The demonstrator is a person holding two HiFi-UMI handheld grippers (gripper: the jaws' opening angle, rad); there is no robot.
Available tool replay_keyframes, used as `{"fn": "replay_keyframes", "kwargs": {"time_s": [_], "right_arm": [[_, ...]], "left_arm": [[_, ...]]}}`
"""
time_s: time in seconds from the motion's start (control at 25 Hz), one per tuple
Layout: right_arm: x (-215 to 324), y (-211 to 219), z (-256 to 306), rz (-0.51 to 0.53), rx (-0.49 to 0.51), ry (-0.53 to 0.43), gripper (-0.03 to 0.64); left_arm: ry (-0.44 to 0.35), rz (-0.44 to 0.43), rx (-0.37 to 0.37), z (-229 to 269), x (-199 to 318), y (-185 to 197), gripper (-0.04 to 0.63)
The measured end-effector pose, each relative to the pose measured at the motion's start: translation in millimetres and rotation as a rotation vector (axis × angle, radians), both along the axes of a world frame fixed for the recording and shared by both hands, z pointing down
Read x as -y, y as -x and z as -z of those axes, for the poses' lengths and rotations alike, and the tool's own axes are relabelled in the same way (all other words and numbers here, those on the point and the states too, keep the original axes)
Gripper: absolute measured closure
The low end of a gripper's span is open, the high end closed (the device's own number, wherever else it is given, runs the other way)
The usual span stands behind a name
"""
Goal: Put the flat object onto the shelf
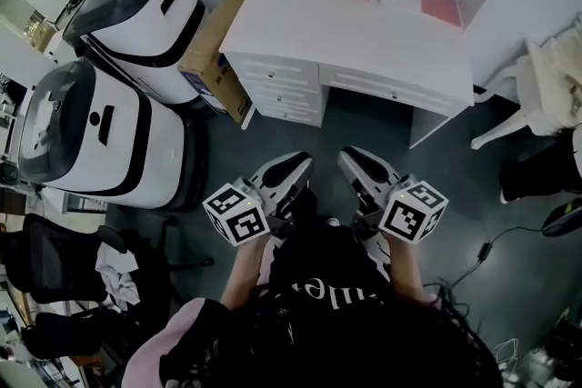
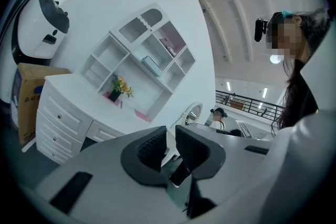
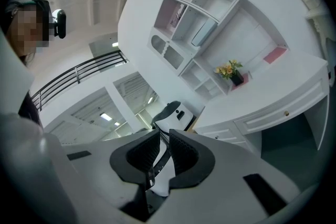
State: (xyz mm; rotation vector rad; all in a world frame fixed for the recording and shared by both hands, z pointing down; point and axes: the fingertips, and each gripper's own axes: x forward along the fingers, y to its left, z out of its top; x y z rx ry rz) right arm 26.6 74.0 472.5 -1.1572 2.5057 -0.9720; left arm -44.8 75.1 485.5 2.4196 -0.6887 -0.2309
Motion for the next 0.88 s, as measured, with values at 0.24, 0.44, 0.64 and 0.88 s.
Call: {"fn": "replay_keyframes", "kwargs": {"time_s": [0.24, 0.44, 0.64, 0.88], "right_arm": [[-5.8, 1.1, 4.9, 0.004, 0.011, -0.013, 0.534], [-7.0, 0.7, 10.0, 0.001, 0.018, -0.033, 0.534], [-6.8, 0.0, 10.0, -0.002, 0.015, -0.032, 0.534], [-1.1, -1.2, 5.8, -0.01, 0.016, -0.026, 0.534]], "left_arm": [[-0.01, -0.021, 0.011, 2.7, -6.7, -3.5, 0.534], [-0.014, -0.041, 0.019, 5.8, -8.8, -8.0, 0.534], [-0.006, -0.039, 0.018, 8.7, -5.9, -8.4, 0.534], [-0.016, -0.056, 0.015, 5.8, -0.5, -9.0, 0.534]]}}
